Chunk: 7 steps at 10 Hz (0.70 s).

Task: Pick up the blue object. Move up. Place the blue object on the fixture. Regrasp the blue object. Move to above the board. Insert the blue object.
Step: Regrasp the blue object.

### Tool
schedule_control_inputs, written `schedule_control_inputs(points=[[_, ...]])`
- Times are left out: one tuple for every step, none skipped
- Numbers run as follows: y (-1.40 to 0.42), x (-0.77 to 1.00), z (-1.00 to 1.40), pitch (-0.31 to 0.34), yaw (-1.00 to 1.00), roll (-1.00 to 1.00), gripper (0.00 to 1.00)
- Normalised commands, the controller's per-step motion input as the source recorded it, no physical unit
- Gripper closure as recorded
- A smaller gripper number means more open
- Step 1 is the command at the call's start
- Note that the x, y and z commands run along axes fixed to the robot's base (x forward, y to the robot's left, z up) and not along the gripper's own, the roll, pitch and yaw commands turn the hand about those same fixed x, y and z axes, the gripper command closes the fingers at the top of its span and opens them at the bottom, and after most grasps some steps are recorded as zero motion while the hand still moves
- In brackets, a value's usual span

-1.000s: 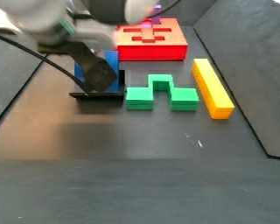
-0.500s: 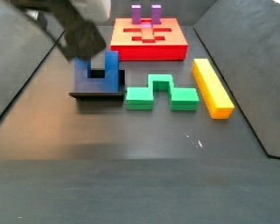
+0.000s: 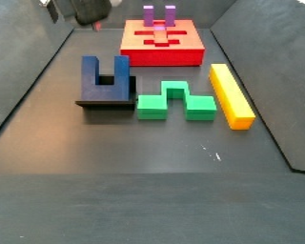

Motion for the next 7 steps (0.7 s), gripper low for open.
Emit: schedule_control_inputs(points=[[-0.14,0.32,-0.25,0.22,0.36,0.88,0.0],[-0.04,0.34,-0.19,0.18,0.43,0.96,0.0],[0.0,0.09,-0.09,0.097,0.51,1.0,0.0],[0.0,0.0,0.0,0.0,0.55,1.0,0.0],[0.0,-0.08,0.0,-0.02,0.49,1.0,0.0],[0.0,-0.11,0.0,-0.043,0.49,1.0,0.0],[-0.06,-0.25,-0.06,-0.194,0.49,1.0,0.0]])
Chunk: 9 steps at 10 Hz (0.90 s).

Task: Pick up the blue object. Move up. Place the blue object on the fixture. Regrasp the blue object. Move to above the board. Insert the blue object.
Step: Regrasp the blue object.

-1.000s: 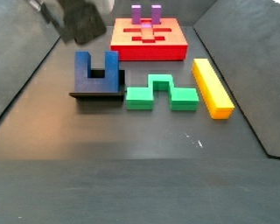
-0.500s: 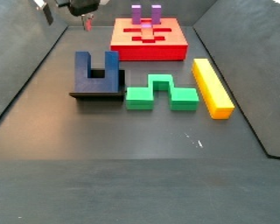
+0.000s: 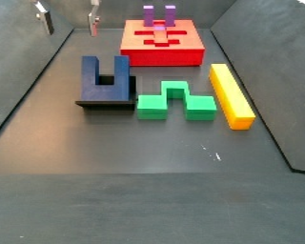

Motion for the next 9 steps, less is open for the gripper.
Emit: schedule_control_inputs(points=[[-0.18,-0.41,-0.18,-0.257,0.43,1.0,0.0],[-0.25,-0.45,-0.23,-0.269,0.39,1.0,0.0],[-0.25,-0.37,-0.22,-0.217,0.34,1.0,0.0],[-0.21,-0.21,-0.19,-0.123,0.25,1.0,0.0],[-0.15,0.0,-0.14,-0.009,0.14,1.0,0.0],[-0.08,0.15,-0.09,0.0,0.0,1.0,0.0],[0.0,0.23,-0.1,0.0,-0.32,1.0,0.0],[0.0,0.05,-0.21,0.0,-0.61,1.0,0.0],[0.0,0.05,-0.38,0.089,-0.41,0.84,0.0]])
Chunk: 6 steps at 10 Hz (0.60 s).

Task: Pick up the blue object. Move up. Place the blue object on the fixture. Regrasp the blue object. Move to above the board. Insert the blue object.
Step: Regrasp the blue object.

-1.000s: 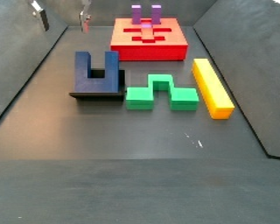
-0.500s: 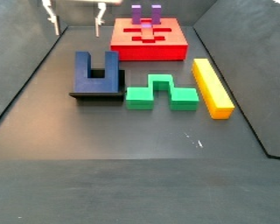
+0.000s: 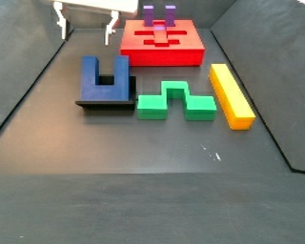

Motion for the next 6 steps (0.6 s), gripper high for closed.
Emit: schedule_control_inputs(points=[[0.07,0.16,-0.55,0.134,-0.15,0.72,0.0],[0.04,0.0,-0.54,0.057,0.0,0.73,0.0],[0.34,-0.43,-0.59,-0.04,0.44,0.49,0.0],[0.27,-0.33,-0.24,-0.22,0.65,0.19,0.0],[0.23,-0.3,-0.06,-0.311,0.59,0.19,0.0],[0.22,-0.01,0.0,-0.306,0.73,0.12,0.0]])
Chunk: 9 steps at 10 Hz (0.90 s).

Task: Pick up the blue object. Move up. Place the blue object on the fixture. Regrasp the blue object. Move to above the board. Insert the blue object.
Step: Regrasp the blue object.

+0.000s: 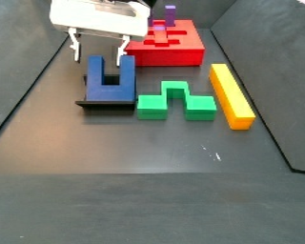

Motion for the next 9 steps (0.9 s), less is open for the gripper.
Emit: schedule_control_inputs(points=[[0.0,0.07,0.21,-0.071,0.45,0.18,0.0],[0.0,0.27,0.22,0.117,0.23,0.1,0.0],[0.0,0.28,0.01,0.277,0.01,0.0,0.0],[0.0,0.28,0.0,0.234,0.0,0.0,0.0],[0.0,0.21,-0.01,0.123,0.0,0.0,0.0],[-0.08,0.11,-0.14,0.037,-0.11,0.09,0.0],[0.0,0.02,-0.15,0.049,-0.05,0.0,0.0],[0.0,0.0,-0.3,0.091,0.07,0.0,0.0],[0.0,0.03,-0.25,0.091,0.23,0.0,0.0]])
